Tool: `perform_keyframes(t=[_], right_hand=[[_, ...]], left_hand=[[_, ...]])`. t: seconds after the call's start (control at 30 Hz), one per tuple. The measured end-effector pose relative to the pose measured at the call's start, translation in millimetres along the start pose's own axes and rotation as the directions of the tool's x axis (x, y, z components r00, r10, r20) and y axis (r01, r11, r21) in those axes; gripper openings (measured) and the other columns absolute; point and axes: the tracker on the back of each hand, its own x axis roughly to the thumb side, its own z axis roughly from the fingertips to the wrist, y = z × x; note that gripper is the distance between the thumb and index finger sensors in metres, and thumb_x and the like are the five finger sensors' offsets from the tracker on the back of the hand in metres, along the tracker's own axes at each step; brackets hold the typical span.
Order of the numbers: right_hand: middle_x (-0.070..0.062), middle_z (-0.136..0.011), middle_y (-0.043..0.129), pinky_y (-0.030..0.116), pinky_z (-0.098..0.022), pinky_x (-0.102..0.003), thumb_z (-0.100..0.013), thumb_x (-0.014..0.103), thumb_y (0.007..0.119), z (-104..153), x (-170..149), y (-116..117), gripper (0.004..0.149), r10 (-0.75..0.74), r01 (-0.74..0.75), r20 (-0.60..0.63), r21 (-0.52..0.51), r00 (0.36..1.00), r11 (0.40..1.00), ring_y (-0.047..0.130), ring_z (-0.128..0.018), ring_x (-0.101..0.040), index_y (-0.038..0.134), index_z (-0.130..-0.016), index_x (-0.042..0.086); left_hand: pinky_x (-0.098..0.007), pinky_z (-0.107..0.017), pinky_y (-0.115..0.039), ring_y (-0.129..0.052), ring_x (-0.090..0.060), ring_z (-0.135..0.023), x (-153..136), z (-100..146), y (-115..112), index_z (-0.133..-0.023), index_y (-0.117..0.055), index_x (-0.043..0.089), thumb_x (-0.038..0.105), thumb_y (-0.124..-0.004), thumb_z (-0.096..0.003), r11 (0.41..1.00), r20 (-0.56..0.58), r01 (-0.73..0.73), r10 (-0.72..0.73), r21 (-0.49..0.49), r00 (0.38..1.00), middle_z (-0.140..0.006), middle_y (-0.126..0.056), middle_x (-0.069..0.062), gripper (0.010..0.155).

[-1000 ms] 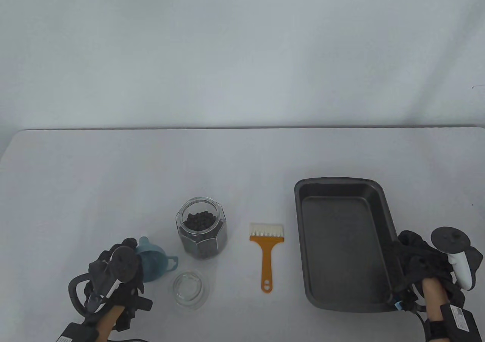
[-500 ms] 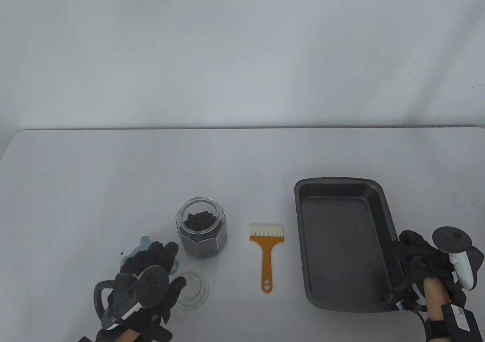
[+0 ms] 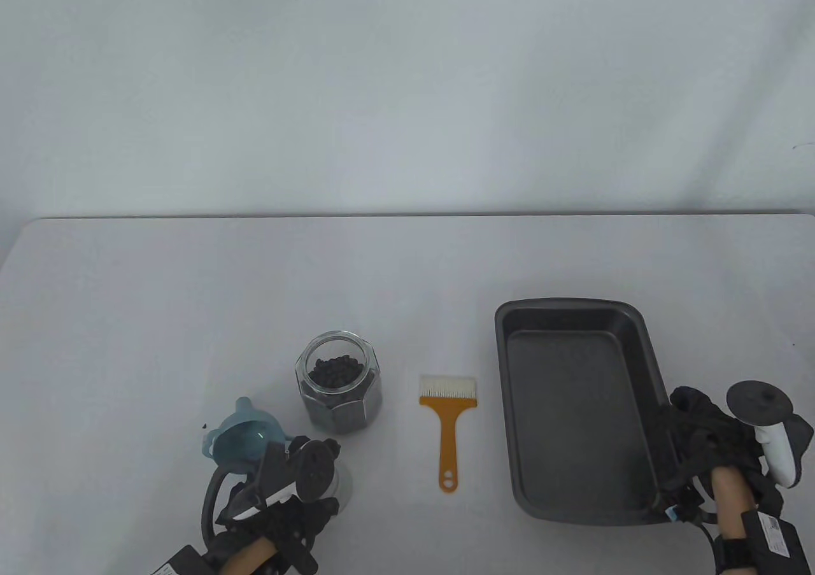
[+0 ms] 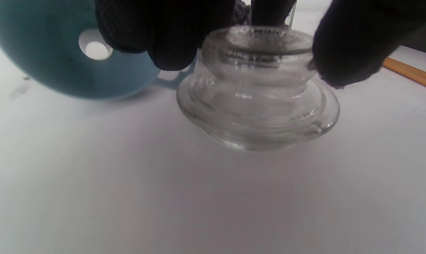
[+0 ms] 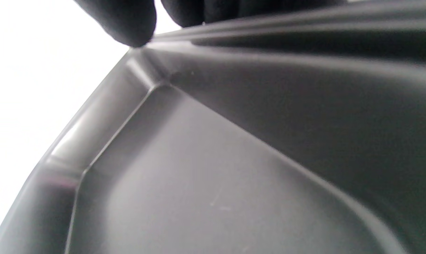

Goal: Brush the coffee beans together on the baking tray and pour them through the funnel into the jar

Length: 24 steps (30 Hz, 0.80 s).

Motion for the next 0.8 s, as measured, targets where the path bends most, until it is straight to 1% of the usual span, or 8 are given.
perform_keyframes(t=[0.17,0.27,0.37,0.43,0.5,0.63,0.7,0.8], right_hand=[[-0.01,-0.096,0.076,0.078,-0.056,-0.048,-0.051,0.039,0.077,0,0,0,0.058,0.0,0.0,0.002,-0.003,1.0,1.0,0.09,-0.079,-0.029,0.053,-0.102,0.024],[-0.01,-0.096,0.076,0.078,-0.056,-0.048,-0.051,0.039,0.077,0,0,0,0.058,0.0,0.0,0.001,-0.002,1.0,1.0,0.09,-0.079,-0.029,0.053,-0.102,0.024],[-0.01,-0.096,0.076,0.078,-0.056,-0.048,-0.051,0.039,0.077,0,0,0,0.058,-0.003,0.003,0.003,0.001,1.0,1.0,0.09,-0.079,-0.029,0.053,-0.102,0.024],[-0.01,-0.096,0.076,0.078,-0.056,-0.048,-0.051,0.039,0.077,0,0,0,0.058,-0.003,0.003,0.004,0.001,1.0,1.0,0.089,-0.079,-0.029,0.053,-0.102,0.024],[-0.01,-0.096,0.076,0.078,-0.056,-0.048,-0.051,0.039,0.077,0,0,-1,0.058,-0.002,0.002,0.004,-0.004,1.0,1.0,0.089,-0.079,-0.029,0.053,-0.102,0.024],[-0.01,-0.096,0.076,0.078,-0.056,-0.048,-0.051,0.039,0.077,0,0,-1,0.058,-0.006,0.006,0.004,-0.001,1.0,1.0,0.089,-0.079,-0.029,0.053,-0.102,0.024],[-0.01,-0.096,0.076,0.078,-0.056,-0.048,-0.051,0.039,0.077,0,0,-1,0.059,-0.005,0.005,0.004,0.0,1.0,1.0,0.089,-0.079,-0.029,0.053,-0.102,0.024],[-0.01,-0.096,0.076,0.078,-0.056,-0.048,-0.051,0.039,0.077,0,0,-1,0.059,-0.007,0.007,0.005,-0.001,1.0,1.0,0.09,-0.079,-0.029,0.053,-0.102,0.024]], left_hand=[[-0.051,-0.068,-0.074,-0.083,-0.029,-0.091,6,-9,-2,-0.112,-0.044,0.041,0.066,-0.081,-0.044,0.999,0.013,0.034,-0.034,-0.028,0.999,-0.114,-0.058,-0.01,0.081],[-0.048,-0.064,-0.078,-0.087,-0.028,-0.086,11,-11,-4,-0.109,-0.05,0.041,0.066,-0.084,-0.042,0.996,0.004,0.081,-0.081,0.033,0.997,-0.11,-0.063,-0.01,0.08],[-0.047,-0.061,-0.081,-0.091,-0.027,-0.08,11,-6,2,-0.108,-0.055,0.041,0.069,-0.085,-0.0397,0.997,0.017,0.041,-0.042,0.067,0.999,-0.106,-0.068,-0.01,0.08],[-0.046,-0.059,-0.081,-0.092,-0.027,-0.078,9,5,18,-0.107,-0.057,0.04,0.07,-0.085,-0.0391,0.989,0.037,-0.01,0.004,0.145,0.999,-0.105,-0.071,-0.009,0.079],[-0.046,-0.059,-0.081,-0.093,-0.026,-0.077,8,17,41,-0.107,-0.057,0.04,0.07,-0.085,-0.0389,0.977,0.061,-0.062,0.051,0.202,0.997,-0.105,-0.071,-0.009,0.08],[-0.047,-0.059,-0.081,-0.092,-0.027,-0.077,2,34,101,-0.108,-0.058,0.039,0.07,-0.085,-0.0397,0.926,0.116,-0.189,0.16,0.325,0.98,-0.105,-0.071,-0.01,0.079],[-0.047,-0.059,-0.08,-0.092,-0.028,-0.077,1,33,121,-0.108,-0.058,0.039,0.07,-0.085,-0.0402,0.908,0.111,-0.2,0.17,0.369,0.979,-0.106,-0.071,-0.01,0.079],[-0.048,-0.06,-0.08,-0.091,-0.028,-0.078,4,16,147,-0.108,-0.057,0.04,0.069,-0.086,-0.0406,0.9,0.057,-0.147,0.136,0.41,0.989,-0.107,-0.069,-0.01,0.079]])
